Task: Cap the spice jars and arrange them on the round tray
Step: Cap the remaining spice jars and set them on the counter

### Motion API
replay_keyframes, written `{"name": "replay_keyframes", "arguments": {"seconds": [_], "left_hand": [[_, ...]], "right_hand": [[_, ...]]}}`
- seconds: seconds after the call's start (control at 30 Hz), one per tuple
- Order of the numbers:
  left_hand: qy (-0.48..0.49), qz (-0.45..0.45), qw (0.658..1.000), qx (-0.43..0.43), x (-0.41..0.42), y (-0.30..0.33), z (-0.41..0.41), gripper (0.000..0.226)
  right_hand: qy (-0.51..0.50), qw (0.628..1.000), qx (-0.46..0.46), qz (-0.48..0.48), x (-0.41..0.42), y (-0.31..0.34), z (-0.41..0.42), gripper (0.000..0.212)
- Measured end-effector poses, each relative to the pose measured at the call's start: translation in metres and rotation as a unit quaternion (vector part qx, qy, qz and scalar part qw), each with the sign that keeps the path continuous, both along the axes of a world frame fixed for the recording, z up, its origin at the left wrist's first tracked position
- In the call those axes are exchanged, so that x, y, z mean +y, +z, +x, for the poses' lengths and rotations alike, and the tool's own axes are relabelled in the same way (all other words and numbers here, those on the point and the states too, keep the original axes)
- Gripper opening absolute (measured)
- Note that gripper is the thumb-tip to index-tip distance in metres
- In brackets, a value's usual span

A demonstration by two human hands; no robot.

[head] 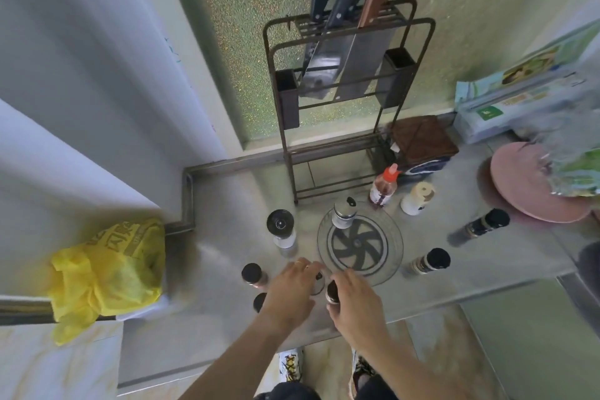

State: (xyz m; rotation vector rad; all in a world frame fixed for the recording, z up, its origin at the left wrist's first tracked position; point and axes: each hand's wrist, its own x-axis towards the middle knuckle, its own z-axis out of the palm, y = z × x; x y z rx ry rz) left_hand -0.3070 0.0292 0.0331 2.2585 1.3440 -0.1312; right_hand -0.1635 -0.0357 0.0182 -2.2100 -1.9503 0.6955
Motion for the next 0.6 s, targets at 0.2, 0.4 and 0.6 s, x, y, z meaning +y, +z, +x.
{"name": "replay_keyframes", "arguments": {"seconds": [0.2, 0.4, 0.6], "left_hand": [[0.059, 0.029, 0.997, -0.050, 0.001, 0.020, 0.002, 0.044], [0.102, 0.098, 0.985, -0.098, 0.036, 0.060, 0.024, 0.048], [0.125, 0.036, 0.986, -0.103, 0.077, 0.044, 0.068, 0.054]], "right_hand": [[0.001, 1.000, 0.011, 0.007, -0.004, -0.020, 0.016, 0.040], [0.004, 0.999, 0.037, 0.011, -0.003, -0.026, 0.020, 0.043], [-0.023, 0.993, 0.098, 0.067, -0.003, -0.014, 0.034, 0.039]]}}
